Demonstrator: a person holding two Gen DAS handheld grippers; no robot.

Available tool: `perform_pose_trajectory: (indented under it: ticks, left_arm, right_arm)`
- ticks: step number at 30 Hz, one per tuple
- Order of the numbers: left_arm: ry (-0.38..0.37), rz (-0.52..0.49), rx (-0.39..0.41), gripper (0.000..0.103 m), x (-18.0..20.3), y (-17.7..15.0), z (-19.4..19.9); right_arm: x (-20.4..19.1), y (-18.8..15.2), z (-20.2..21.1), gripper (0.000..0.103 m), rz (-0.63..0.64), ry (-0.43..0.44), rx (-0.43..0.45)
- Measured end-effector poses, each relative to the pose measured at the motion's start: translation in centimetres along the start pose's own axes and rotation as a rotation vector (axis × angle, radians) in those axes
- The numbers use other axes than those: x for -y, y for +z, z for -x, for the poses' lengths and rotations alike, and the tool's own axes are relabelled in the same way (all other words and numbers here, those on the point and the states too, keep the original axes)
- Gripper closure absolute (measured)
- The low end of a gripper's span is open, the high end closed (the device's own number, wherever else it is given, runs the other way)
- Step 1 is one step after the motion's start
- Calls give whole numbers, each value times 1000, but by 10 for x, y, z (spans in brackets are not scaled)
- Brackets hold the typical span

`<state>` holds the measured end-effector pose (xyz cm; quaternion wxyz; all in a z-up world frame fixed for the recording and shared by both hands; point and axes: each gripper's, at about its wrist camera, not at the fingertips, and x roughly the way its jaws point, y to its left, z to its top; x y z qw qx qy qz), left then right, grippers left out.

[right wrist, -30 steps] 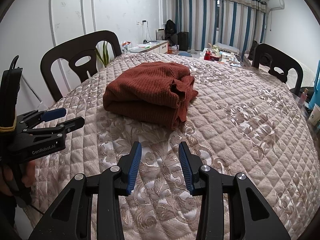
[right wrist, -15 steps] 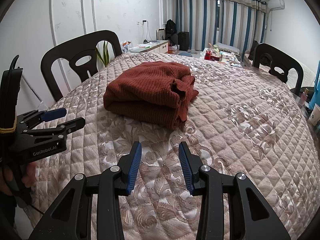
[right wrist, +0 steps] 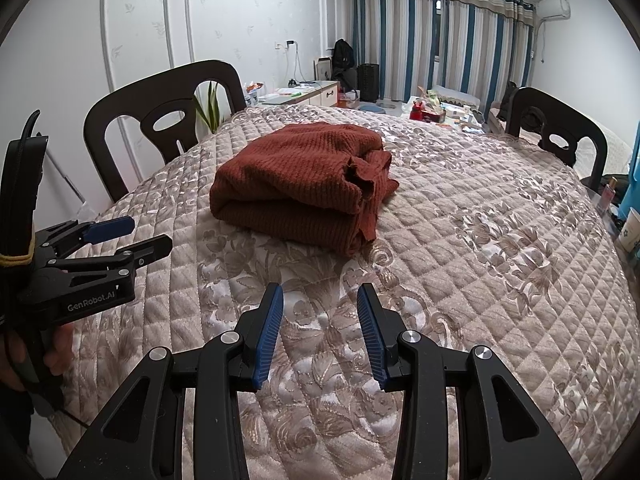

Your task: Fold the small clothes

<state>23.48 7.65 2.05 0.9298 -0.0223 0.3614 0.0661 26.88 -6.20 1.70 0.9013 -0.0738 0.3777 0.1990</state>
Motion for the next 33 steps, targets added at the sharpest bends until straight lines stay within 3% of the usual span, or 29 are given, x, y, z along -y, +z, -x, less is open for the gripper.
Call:
perform_pose_trajectory:
  ticks: [33]
  left_arm:
    - [-17, -2, 2, 36, 4, 0, 1]
  right_arm:
    - [3, -4, 3, 64, 5, 11, -2]
